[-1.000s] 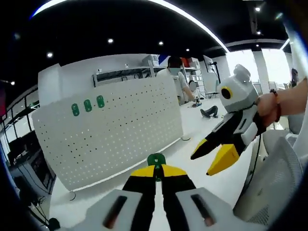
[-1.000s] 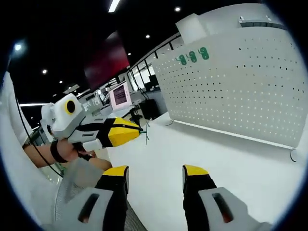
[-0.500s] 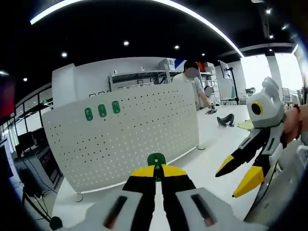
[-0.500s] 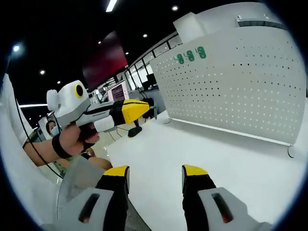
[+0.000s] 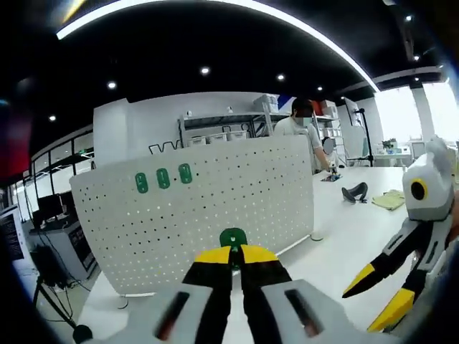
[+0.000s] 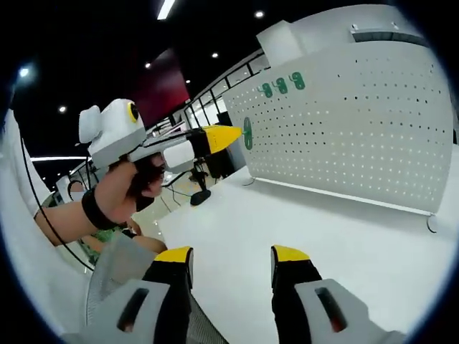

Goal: Insert the hook assembly into the mounting plate slot until the hook locks in place.

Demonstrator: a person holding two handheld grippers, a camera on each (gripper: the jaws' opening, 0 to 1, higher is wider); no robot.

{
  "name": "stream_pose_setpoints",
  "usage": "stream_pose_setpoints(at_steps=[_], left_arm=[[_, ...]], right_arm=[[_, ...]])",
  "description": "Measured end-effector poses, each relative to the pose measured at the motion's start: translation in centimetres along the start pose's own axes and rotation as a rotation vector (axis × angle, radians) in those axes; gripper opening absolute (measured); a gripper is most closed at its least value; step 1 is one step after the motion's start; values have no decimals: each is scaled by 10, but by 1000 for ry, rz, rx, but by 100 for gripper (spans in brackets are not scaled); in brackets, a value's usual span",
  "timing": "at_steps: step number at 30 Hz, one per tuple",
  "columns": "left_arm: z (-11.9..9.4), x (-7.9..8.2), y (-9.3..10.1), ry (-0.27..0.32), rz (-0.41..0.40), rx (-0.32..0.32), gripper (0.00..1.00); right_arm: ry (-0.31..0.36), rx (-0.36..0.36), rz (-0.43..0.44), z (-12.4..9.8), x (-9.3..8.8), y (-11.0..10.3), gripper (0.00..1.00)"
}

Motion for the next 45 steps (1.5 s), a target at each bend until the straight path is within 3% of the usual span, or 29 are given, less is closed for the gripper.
stream_pose_setpoints(at_steps=[9,16,19,31,39,45], left_arm=[[20,12,4,23,-3,40,3],[37,20,5,32,-18,40,3],[43,24,5,37,16,46,3],[66,32,11,41,16,41,3],[84,55,8,98,-14,79,3],[101,63,5,98,-5,102,3]], right_arm=[[4,-7,4,-1,2,1,44],[24,-36,-3,-8,7,3,45],[35,-39,-1,-11,10,3,46],[22,-56,-11,-17,8,5,50],[27,-61,-16,-19,6,3,54],[35,-55,-15,-20,6,1,59]])
Point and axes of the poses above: the point that each gripper's makers call its tool centre point, and the gripper's own axes: z roughly forward along the fingers, y roughly to its right, x roughly out of its top, the point moved 3 cm from there along -z, roughly backward along the fingers, and after that the axes turned 7 degrees about -z, right-handed, at the moved point
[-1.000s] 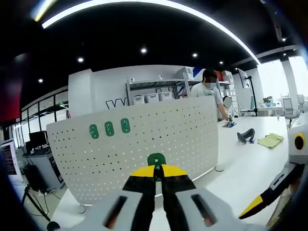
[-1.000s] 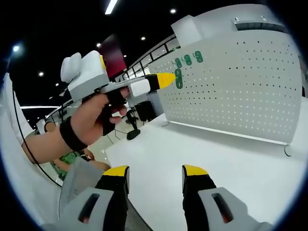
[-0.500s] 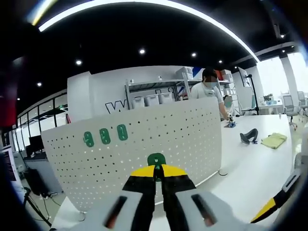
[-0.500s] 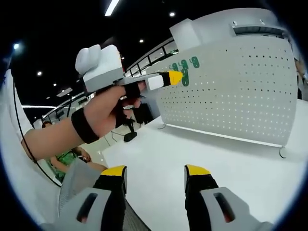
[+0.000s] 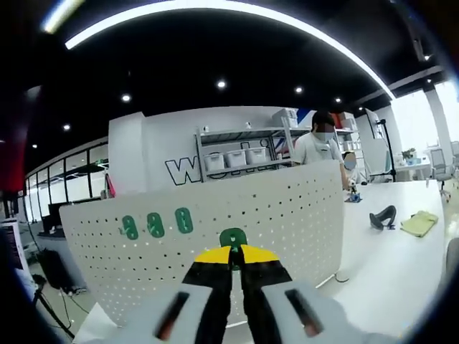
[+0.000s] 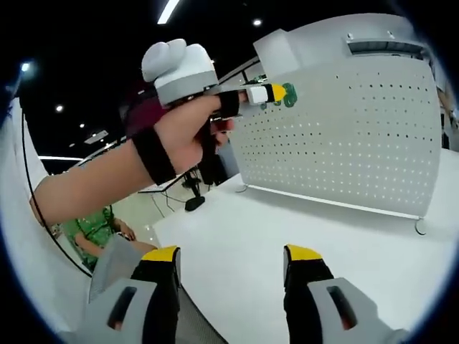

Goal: Insert the hook assembly into the mounting plate slot until the hook locks in place.

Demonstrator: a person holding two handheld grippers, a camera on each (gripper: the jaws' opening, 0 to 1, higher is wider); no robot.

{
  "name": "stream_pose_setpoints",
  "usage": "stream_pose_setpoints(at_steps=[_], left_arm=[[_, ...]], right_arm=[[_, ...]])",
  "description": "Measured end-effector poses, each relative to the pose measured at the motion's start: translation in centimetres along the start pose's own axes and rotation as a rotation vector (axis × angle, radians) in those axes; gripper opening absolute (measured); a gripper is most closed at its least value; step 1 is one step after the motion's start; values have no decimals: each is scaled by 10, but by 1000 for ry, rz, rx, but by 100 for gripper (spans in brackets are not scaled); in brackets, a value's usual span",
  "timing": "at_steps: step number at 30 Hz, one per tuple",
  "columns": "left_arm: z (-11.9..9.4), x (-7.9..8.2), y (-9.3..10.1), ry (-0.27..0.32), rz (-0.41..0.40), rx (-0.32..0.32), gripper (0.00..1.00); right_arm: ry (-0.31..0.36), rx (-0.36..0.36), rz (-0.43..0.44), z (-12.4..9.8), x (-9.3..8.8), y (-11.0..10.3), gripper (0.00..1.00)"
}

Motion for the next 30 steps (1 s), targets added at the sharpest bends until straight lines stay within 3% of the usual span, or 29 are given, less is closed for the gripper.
stream_pose_setpoints(at_steps=[15,30], left_arm=[[30,10,-3,22,13,22,3],[56,13,-17,0,37,122,3]], right_arm=[[-10,1,12,-1,-5,3,59],[-25,0,23,0,-10,6,58]])
Point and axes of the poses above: the point that each gripper's makers call its tool centre point, and the gripper's own axes: z roughly forward along the fingers, y roughly to its right, x roughly out of its top, the point moved 3 cm from there along -z, roughly backward along the fingers, and after that the axes turned 7 degrees about -z, right-handed, at the moved point
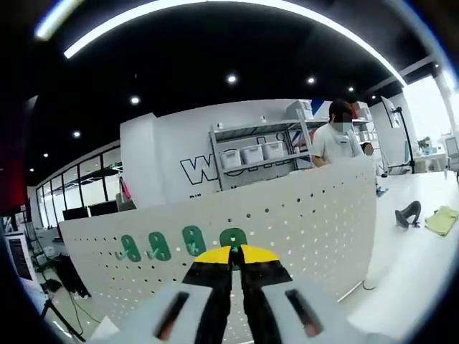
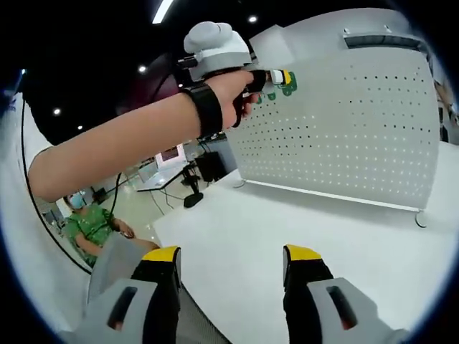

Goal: Insert the hook assembly into the mounting plate slot until the hook locks in place.

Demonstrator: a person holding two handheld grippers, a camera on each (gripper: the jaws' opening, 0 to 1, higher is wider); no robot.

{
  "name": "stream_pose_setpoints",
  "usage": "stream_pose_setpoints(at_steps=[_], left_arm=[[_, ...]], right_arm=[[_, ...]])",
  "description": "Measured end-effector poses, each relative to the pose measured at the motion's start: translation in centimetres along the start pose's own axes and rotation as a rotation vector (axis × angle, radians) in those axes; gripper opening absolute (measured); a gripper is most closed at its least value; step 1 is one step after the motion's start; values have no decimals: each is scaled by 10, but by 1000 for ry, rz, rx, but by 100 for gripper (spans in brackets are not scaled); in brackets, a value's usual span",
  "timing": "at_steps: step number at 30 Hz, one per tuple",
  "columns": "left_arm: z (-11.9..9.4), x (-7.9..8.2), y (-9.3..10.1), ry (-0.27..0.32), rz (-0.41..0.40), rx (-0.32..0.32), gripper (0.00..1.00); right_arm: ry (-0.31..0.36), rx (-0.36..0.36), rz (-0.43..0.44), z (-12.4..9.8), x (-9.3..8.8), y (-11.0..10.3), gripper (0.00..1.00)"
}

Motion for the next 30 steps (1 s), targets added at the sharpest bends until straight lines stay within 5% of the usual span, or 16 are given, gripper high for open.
stream_pose_setpoints(at_steps=[4,8,10,30], left_arm=[[6,-1,0,-16,6,11,3],[9,4,2,39,-24,1,3],[14,-4,4,-9,-6,1,3],[37,0,1,-12,-31,41,3]], right_arm=[[6,-1,10,-1,0,1,58],[11,-15,17,-5,2,7,58],[15,-19,20,-6,2,8,58],[7,-36,45,-8,-4,14,58]])
Point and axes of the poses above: the point that each gripper's makers call its tool centre point, and the gripper's own axes: z roughly forward along the fingers, y roughly to its right, x roughly out of its top, the point moved 3 cm from there along -z, roughly backward along the fingers, and after that the axes turned 7 degrees about -z, right-handed, at the moved point
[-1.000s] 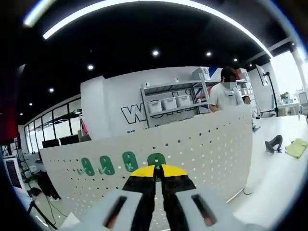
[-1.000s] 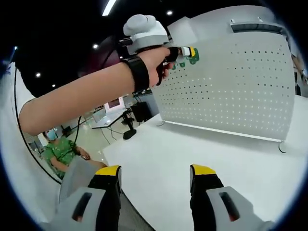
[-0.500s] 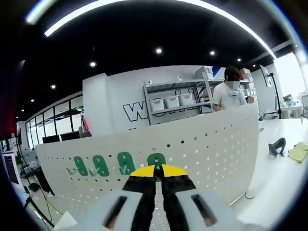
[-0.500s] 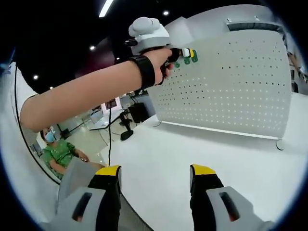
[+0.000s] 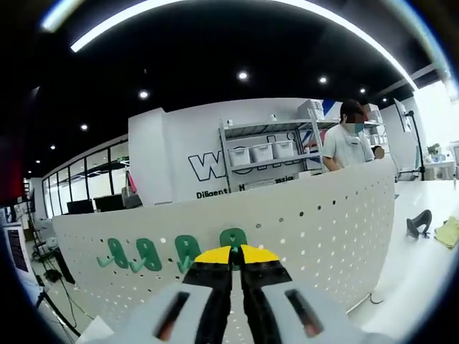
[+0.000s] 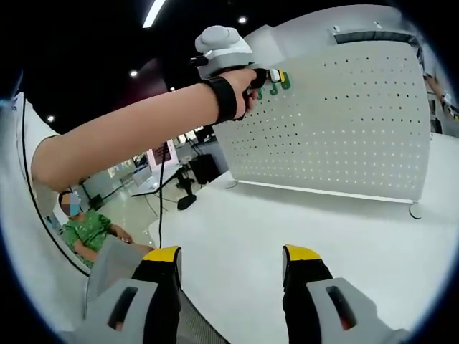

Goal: Insert the hook assembly into the mounting plate slot until the hook locks in place.

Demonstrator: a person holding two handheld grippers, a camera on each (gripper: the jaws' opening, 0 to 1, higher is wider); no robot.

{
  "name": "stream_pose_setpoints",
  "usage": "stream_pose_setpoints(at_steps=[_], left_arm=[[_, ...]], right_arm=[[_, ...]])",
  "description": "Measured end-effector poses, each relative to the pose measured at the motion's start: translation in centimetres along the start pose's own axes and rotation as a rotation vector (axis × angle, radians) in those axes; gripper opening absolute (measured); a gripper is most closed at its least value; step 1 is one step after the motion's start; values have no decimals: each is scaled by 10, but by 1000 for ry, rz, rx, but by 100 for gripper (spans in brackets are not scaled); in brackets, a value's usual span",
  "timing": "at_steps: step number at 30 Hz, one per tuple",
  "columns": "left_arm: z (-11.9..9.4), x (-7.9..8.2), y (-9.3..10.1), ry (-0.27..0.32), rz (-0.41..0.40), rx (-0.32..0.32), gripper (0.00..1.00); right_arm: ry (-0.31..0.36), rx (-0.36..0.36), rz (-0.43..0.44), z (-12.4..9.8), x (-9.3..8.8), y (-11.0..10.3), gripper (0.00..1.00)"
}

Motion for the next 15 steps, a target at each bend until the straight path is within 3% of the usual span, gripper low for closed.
stream_pose_setpoints(at_steps=[12,14,15], left_arm=[[9,-1,0,-4,-2,12,3],[10,-4,-3,-20,-62,21,3],[11,-2,-2,-16,-52,17,3]], right_arm=[[4,3,14,0,-1,0,57],[8,1,11,0,0,0,57],[10,-1,13,-1,0,1,57]])
Point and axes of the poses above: the point that each gripper's makers call its tool centre point, and the gripper's own axes: z roughly forward along the fingers, y roughly to its right, x roughly out of its top, the point moved 3 cm from there along -z, roughly backward along the fingers, and after that the axes turned 7 degrees about -z, right-handed, at the moved point
